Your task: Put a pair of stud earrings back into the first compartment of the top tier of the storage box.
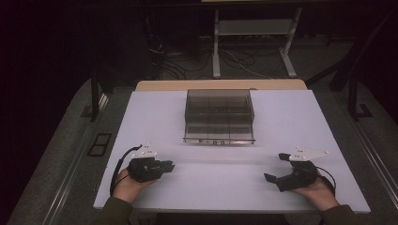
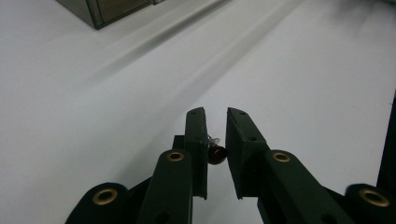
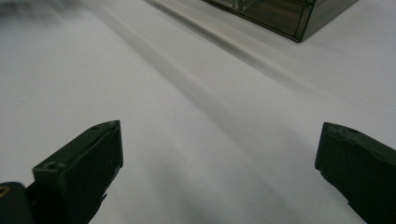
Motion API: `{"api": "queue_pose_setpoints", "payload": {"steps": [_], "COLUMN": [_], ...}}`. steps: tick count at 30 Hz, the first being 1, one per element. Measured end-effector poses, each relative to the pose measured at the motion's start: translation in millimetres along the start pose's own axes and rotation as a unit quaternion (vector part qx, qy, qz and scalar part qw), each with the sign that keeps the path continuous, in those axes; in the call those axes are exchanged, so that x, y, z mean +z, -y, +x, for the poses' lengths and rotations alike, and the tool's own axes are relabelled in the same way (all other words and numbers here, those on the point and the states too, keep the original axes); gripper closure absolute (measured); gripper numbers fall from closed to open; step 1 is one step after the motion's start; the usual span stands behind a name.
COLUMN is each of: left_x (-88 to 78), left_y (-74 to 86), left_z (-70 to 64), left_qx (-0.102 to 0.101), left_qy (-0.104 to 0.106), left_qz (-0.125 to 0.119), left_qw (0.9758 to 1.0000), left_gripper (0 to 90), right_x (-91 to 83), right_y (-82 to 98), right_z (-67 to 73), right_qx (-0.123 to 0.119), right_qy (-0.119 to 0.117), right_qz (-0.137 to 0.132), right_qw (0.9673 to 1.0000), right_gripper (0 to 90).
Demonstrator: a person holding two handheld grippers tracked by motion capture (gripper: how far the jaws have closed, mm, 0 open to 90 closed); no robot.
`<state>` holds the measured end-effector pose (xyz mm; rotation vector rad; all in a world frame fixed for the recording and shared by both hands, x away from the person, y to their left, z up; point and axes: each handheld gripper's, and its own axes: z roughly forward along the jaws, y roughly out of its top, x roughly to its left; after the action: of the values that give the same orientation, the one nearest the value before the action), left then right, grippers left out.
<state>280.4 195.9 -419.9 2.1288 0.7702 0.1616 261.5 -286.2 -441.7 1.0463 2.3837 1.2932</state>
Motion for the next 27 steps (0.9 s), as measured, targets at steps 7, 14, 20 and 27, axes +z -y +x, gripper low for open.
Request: {"api": "queue_pose_setpoints", "payload": {"steps": [7, 14, 20, 27], "left_x": [-3.2, -5.7, -9.2, -12.3], "left_y": [-4.2, -10.4, -20.1, -29.2], "left_z": [4.5, 7.5, 7.9, 9.9], "left_qx": [0.002, 0.005, 0.008, 0.009], "left_qy": [0.001, -0.001, 0.006, 0.013], "left_qz": [-0.01, -0.016, -0.031, -0.042], "left_qw": [0.9999, 0.9999, 0.9995, 0.999], "left_gripper": [77.5, 77.4, 77.4, 77.4], "right_x": [0.3, 0.1, -0.2, -0.5], "right_y": [0.3, 0.3, 0.5, 0.9], "right_z": [0.0, -0.1, -0.3, -0.4], "right_qx": [-0.001, 0.001, 0.001, 0.001], "right_qy": [0.0, 0.0, 0.0, -0.001], "right_qz": [0.001, 0.001, 0.001, 0.001], "right_qw": [1.0, 1.0, 1.0, 1.0], "right_gripper": [0.5, 0.5, 0.4, 0.5]}}
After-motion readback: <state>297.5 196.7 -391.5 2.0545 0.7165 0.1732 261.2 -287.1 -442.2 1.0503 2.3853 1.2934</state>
